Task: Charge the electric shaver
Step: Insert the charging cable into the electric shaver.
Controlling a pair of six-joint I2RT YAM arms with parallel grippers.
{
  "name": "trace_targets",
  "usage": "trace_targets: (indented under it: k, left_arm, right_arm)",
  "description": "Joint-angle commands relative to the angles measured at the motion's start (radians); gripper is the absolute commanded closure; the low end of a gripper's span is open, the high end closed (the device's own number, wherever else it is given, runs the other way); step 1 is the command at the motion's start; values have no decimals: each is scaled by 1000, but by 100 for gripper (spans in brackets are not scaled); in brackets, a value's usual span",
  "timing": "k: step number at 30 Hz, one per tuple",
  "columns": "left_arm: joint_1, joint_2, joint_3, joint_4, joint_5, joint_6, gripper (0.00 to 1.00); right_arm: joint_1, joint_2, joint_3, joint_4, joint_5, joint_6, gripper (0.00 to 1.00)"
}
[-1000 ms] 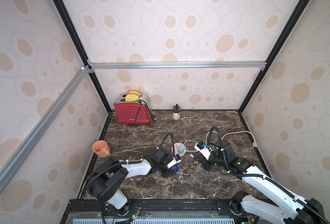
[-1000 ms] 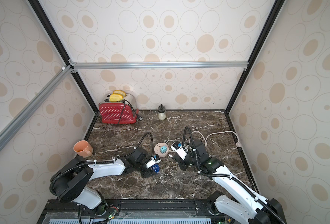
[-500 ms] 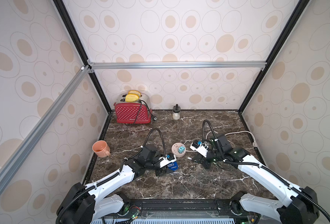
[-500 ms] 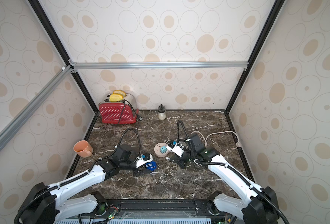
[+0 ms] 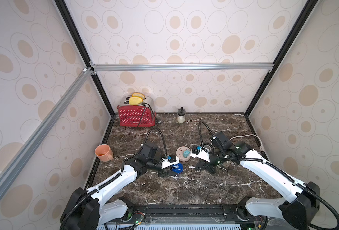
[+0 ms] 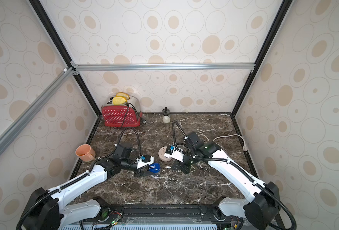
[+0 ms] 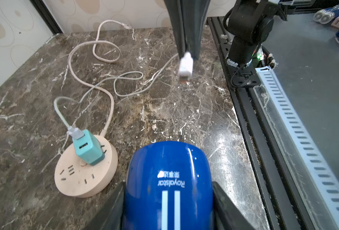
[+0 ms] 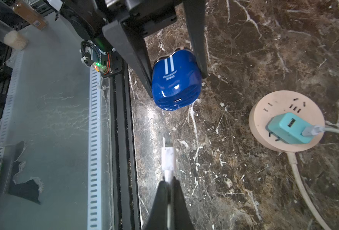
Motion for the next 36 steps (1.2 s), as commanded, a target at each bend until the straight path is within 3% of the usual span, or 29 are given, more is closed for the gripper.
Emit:
trace_targets:
  k: [1,17,36]
  left_arm:
    - [5,3,57,40,76,28,100]
    - [8,42,136,-78,157,110,100]
    - [8,47,146,-139,152,152,100]
  right_arm:
    - [26,14,38,-53,-16,-39,100]
    - [49,64,109,-46,-7,-29,100]
    - [61,82,126,-23,-9,-26,100]
